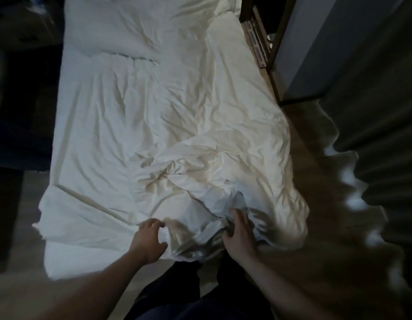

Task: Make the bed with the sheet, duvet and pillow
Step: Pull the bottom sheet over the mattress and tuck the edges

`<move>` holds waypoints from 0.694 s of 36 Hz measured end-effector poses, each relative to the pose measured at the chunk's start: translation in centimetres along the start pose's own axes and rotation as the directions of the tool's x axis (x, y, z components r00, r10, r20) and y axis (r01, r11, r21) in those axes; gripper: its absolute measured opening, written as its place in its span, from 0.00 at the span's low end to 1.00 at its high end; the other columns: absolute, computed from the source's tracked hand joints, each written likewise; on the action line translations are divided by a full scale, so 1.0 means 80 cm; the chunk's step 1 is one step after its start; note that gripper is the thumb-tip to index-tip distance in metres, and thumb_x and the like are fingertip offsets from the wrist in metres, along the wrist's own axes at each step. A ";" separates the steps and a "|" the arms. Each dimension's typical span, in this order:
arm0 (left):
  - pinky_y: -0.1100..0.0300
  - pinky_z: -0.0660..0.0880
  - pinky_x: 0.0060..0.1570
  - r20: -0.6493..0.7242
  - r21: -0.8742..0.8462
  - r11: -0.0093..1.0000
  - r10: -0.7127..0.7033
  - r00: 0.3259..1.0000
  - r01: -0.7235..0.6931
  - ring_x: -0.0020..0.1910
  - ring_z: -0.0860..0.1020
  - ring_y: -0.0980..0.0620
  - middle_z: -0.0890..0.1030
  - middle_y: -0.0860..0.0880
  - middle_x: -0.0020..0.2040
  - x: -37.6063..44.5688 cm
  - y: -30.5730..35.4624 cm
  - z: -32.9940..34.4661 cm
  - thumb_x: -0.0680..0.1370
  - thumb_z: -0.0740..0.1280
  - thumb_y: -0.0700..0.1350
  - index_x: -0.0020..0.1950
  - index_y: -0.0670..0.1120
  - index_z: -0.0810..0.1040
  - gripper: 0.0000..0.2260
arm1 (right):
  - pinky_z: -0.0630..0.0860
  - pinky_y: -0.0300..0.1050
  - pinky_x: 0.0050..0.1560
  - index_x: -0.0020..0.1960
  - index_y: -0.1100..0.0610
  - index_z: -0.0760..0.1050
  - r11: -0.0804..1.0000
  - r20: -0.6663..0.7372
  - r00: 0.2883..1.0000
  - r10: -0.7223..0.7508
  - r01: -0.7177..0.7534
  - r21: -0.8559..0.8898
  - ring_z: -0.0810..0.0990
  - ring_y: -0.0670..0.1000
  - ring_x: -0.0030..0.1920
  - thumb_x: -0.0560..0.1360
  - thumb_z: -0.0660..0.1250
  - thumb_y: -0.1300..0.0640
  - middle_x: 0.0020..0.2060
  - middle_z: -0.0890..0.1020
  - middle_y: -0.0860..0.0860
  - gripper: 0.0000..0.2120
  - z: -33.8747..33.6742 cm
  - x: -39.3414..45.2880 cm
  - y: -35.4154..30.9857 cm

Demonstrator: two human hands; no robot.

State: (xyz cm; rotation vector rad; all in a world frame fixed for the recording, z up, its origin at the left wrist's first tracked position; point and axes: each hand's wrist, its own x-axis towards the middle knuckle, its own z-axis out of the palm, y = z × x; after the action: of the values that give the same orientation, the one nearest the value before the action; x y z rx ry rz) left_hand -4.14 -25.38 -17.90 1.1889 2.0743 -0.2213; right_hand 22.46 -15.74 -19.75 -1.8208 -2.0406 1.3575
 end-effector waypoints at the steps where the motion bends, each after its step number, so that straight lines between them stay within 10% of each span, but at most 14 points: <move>1: 0.55 0.69 0.64 0.049 0.018 0.998 -0.057 0.997 0.056 0.68 0.68 0.45 0.68 0.49 0.70 -0.005 -0.012 0.002 0.70 0.69 0.54 0.68 0.50 0.71 0.27 | 0.64 0.50 0.71 0.73 0.52 0.64 1.000 0.020 1.000 -0.005 0.005 -0.006 0.63 0.54 0.72 0.73 0.65 0.58 0.71 0.66 0.50 0.28 0.007 -0.005 -0.007; 15: 0.53 0.71 0.61 0.050 0.211 0.976 -0.073 0.996 0.060 0.67 0.67 0.46 0.64 0.49 0.72 0.047 -0.231 -0.065 0.74 0.68 0.53 0.69 0.51 0.68 0.25 | 0.69 0.49 0.65 0.70 0.48 0.67 0.989 -0.014 1.000 0.022 -0.024 -0.143 0.68 0.55 0.67 0.70 0.71 0.50 0.68 0.68 0.48 0.30 0.159 -0.012 -0.107; 25: 0.46 0.54 0.73 0.205 0.555 0.823 0.005 0.979 -0.121 0.77 0.53 0.42 0.53 0.47 0.78 0.140 -0.380 -0.072 0.72 0.70 0.51 0.79 0.50 0.47 0.43 | 0.64 0.47 0.61 0.62 0.55 0.75 0.982 -0.059 0.986 0.154 -0.160 -0.103 0.71 0.56 0.62 0.60 0.72 0.44 0.58 0.77 0.53 0.33 0.315 -0.017 -0.143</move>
State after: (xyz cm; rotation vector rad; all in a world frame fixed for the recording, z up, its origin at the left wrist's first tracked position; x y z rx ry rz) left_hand -35.00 -32.00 -27.12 1.5049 1.8387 -0.9415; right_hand -0.61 -29.32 -26.84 -2.0792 -2.0193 1.2433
